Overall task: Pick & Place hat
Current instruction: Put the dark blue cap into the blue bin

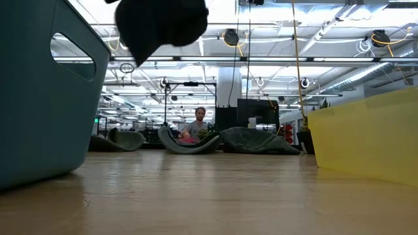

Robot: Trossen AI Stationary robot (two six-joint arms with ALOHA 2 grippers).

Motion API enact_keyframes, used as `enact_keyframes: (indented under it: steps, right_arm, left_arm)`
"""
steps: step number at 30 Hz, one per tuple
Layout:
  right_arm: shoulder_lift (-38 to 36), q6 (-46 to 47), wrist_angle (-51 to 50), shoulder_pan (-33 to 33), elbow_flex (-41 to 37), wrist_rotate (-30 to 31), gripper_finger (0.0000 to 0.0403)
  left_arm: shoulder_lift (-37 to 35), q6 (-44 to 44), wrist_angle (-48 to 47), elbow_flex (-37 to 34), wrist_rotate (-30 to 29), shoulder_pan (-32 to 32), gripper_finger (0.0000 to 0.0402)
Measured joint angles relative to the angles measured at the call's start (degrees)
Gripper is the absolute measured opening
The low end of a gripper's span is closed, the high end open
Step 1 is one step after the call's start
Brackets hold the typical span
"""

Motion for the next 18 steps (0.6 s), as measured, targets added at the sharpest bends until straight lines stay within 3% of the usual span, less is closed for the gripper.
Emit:
enact_keyframes:
  steps: [4, 11, 18]
  right_arm:
    - [0.0, 0.1, 0.4, 0.1, 0.0, -0.4, 0.0234]
    - [0.0, 2.9, 0.9, 0.8, 0.0, -5.7, 0.0331]
    - [0.0, 6.9, 1.2, 2.1, 0.0, -0.1, 0.036]
  left_arm:
    - [-2.3, 0.2, 4.4, 0.0, -3.2, 0.3, 0.0011]
    - [-6.9, 2.7, 14.9, 0.0, -9.2, 0.9, 0.0011]
    - [-9.8, 10.6, 32.7, 0.0, -10.6, 0.8, 0.0011]
